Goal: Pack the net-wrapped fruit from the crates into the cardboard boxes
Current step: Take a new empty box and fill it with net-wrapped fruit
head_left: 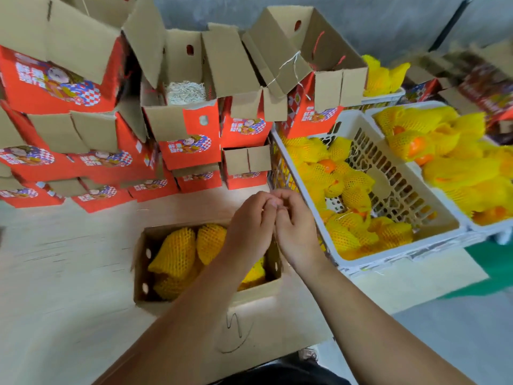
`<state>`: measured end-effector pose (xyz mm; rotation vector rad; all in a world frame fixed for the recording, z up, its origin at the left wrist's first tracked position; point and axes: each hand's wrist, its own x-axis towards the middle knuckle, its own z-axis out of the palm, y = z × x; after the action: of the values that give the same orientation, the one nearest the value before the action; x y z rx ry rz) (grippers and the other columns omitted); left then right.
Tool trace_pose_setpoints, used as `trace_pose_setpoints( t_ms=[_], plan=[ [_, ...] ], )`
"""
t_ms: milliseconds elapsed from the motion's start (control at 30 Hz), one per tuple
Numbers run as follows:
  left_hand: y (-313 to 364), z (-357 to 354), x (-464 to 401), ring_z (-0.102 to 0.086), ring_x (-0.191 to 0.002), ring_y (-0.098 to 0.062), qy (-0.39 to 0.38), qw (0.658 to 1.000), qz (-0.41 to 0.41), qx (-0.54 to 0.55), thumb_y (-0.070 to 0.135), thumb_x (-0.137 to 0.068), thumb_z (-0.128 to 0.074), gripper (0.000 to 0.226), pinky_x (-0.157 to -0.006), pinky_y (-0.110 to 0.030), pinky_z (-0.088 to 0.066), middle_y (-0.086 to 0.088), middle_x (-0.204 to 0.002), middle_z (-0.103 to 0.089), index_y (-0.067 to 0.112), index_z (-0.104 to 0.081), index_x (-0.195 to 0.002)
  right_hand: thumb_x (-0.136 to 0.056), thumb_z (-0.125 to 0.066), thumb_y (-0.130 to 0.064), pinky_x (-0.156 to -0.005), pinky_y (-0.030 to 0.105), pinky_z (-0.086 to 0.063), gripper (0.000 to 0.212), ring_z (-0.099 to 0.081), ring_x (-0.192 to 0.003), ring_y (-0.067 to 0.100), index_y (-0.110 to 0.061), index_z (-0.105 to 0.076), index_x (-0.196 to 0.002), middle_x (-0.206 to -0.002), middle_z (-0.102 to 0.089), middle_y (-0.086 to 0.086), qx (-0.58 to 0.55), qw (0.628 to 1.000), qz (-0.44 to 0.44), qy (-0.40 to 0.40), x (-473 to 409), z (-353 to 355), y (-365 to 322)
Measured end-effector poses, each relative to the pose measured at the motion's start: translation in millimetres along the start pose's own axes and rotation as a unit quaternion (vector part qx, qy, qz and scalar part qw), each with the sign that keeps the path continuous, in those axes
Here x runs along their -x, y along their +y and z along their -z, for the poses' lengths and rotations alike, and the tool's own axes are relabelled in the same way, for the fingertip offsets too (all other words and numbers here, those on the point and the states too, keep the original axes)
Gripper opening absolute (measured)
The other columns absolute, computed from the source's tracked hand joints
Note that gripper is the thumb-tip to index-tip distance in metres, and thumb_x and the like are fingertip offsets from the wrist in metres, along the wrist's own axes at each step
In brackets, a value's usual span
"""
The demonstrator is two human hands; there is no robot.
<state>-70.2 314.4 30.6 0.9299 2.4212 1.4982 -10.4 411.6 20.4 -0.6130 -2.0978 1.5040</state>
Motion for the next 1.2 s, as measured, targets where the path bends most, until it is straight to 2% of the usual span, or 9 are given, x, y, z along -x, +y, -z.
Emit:
trace_pose_setpoints(
  t_ms=[67,200,333,467,533,633,800,1000,1200],
  plan=[
    [19,-36,-19,-0.061,-0.095,-0.008,-0.003,1.000,-0.001,0.016,0.026,-0.102,-0.044,0.022,-0.078,-0.014,-0.043,0.007,-0.103,-0.071,0.020,-0.065,-0.100,-0.101,-0.050,-0.010,-0.083,0.022,-0.053,0.024,-0.067,-0.098,0.002,-0.018,-0.065,-0.118,-0.105,-0.072,-0.008,-0.004,1.000,-0.001,0.014,-20,38,9],
    [42,-106,-60,-0.067,-0.096,-0.024,-0.037,0.999,0.001,-0.030,0.030,-0.101,-0.043,0.031,-0.083,-0.041,-0.050,-0.003,-0.101,-0.074,0.017,-0.070,-0.101,-0.103,-0.053,-0.019,-0.065,0.029,-0.047,0.018,-0.062,-0.073,0.000,-0.020,-0.063,-0.118,-0.094,-0.070,-0.008,0.063,0.997,-0.036,0.002,-61,111,46],
    [32,-142,-98,-0.065,-0.079,-0.027,-0.021,0.968,-0.052,-0.243,0.032,-0.104,-0.052,0.025,-0.067,-0.037,-0.035,-0.002,-0.076,-0.066,0.022,-0.065,-0.085,-0.102,-0.054,-0.019,-0.063,0.034,-0.040,0.022,-0.055,-0.069,0.018,-0.019,-0.060,-0.123,-0.098,-0.068,0.002,0.156,0.981,-0.085,-0.072,-107,157,95],
    [20,-149,-132,-0.059,-0.091,-0.023,-0.058,0.916,-0.048,-0.395,0.034,-0.105,-0.046,0.024,-0.082,-0.040,-0.033,0.005,-0.086,-0.066,0.027,-0.063,-0.090,-0.094,-0.054,-0.011,-0.067,0.041,-0.048,0.045,-0.061,-0.085,0.030,-0.018,-0.051,-0.138,-0.118,-0.066,0.012,0.218,0.955,-0.136,-0.151,-152,168,129],
    [22,-158,-143,-0.059,-0.096,-0.025,-0.079,0.902,-0.028,-0.423,0.033,-0.106,-0.045,0.023,-0.088,-0.042,-0.034,0.003,-0.089,-0.067,0.026,-0.062,-0.093,-0.092,-0.059,-0.013,-0.081,0.050,-0.055,0.055,-0.062,-0.107,0.039,-0.018,-0.044,-0.144,-0.135,-0.055,0.013,0.248,0.941,-0.142,-0.180,-173,166,140],
    [20,-167,-151,-0.061,-0.102,-0.027,-0.103,0.873,-0.011,-0.477,0.035,-0.107,-0.044,0.025,-0.097,-0.043,-0.035,0.000,-0.094,-0.072,0.025,-0.065,-0.099,-0.089,-0.070,-0.026,-0.100,0.050,-0.047,0.074,-0.043,-0.132,0.041,-0.016,-0.032,-0.151,-0.150,-0.040,0.012,0.402,0.884,-0.109,-0.211,-203,163,162],
    [15,-167,-156,-0.061,-0.090,-0.024,-0.099,0.859,-0.006,-0.503,0.041,-0.108,-0.039,0.036,-0.098,-0.042,-0.037,0.002,-0.083,-0.070,0.024,-0.066,-0.092,-0.077,-0.085,-0.032,-0.106,0.052,-0.046,0.103,-0.035,-0.139,0.039,-0.021,-0.018,-0.153,-0.155,-0.019,0.009,0.487,0.816,-0.126,-0.284,-229,158,196],
    [16,-170,-158,-0.055,-0.088,-0.019,-0.118,0.854,0.028,-0.506,0.045,-0.108,-0.034,0.037,-0.092,-0.037,-0.030,0.007,-0.081,-0.063,0.028,-0.058,-0.086,-0.090,-0.070,-0.035,-0.099,0.041,-0.045,0.078,-0.042,-0.131,0.030,-0.020,-0.021,-0.148,-0.149,-0.038,0.006,0.543,0.814,-0.051,-0.199,-226,154,219],
    [12,-170,-159,-0.056,-0.086,-0.018,-0.105,0.868,0.027,-0.485,0.050,-0.104,-0.038,0.038,-0.088,-0.035,-0.029,0.008,-0.078,-0.065,0.028,-0.061,-0.084,-0.073,-0.074,-0.057,-0.102,0.047,-0.041,0.092,-0.042,-0.128,0.033,-0.019,-0.034,-0.147,-0.143,-0.048,0.004,0.457,0.868,-0.093,-0.171,-223,170,207]
  ],
)
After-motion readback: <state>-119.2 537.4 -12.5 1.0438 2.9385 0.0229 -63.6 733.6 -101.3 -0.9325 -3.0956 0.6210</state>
